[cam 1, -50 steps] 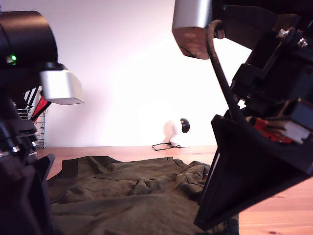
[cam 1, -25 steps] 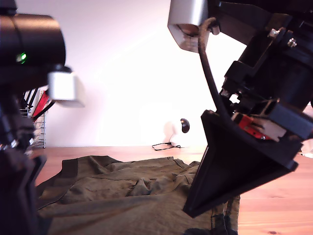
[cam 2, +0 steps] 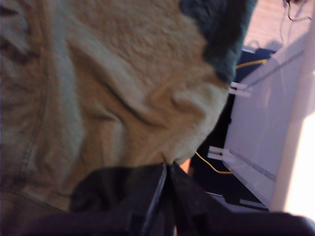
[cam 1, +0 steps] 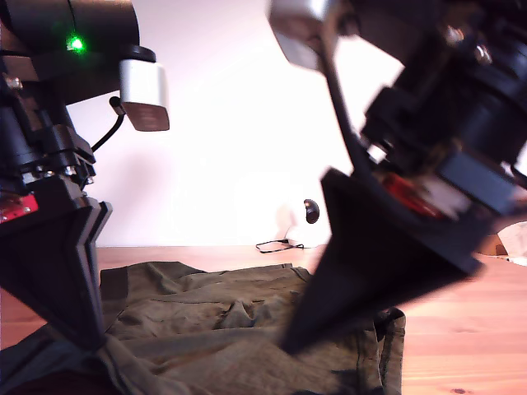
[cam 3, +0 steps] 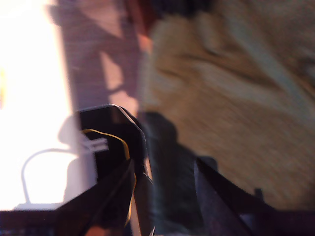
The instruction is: Fold the underwear in front of you. After folding it, place it to the left side.
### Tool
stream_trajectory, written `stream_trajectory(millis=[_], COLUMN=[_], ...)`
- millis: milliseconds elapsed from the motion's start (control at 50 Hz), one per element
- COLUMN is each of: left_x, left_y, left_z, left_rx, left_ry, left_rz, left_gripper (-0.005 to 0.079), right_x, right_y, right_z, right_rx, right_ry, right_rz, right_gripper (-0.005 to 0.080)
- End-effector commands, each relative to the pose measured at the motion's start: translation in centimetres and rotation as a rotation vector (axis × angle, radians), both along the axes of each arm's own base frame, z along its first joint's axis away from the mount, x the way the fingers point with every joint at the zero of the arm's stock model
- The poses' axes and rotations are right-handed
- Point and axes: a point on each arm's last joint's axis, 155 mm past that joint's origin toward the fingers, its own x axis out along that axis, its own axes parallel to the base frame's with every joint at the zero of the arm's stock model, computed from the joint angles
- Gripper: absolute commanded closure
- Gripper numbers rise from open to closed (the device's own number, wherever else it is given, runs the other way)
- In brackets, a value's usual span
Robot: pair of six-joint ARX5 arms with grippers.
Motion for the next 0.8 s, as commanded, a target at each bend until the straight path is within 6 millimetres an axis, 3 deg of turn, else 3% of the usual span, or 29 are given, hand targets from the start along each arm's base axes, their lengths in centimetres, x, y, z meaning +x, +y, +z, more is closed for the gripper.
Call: stream_trajectory(millis=[0,220,540,780], left_x=[-0.2,-1.2,-1.2,-0.8], left_y=[-0.3,-1.1,-2.7,-3.0], left_z=[0.1,1.0,3.1,3.7], left_rx=[-0.003,-0.032,-0.099,-0.112], left_ry=[0.018,0.069,0.100,0.091], left_rz=[-0.009,-0.031,-0.026,-0.018], left_gripper=[0.0763,0.0763,0.0763,0.0763], right_x=[0.1,1.1,2.0,1.3], right_y=[1.1,3.4,6.0,6.7], right_z=[1.0,3.2,3.6,2.3], right_rx=[0.039,0.143,0.195,0.176], right_ry=[-0.014,-0.038,-0.009,0.023], right_rz=[0.012,-0.016,-0.028,-0.001], right_gripper=[0.0370,0.0363,0.0363,0.0364])
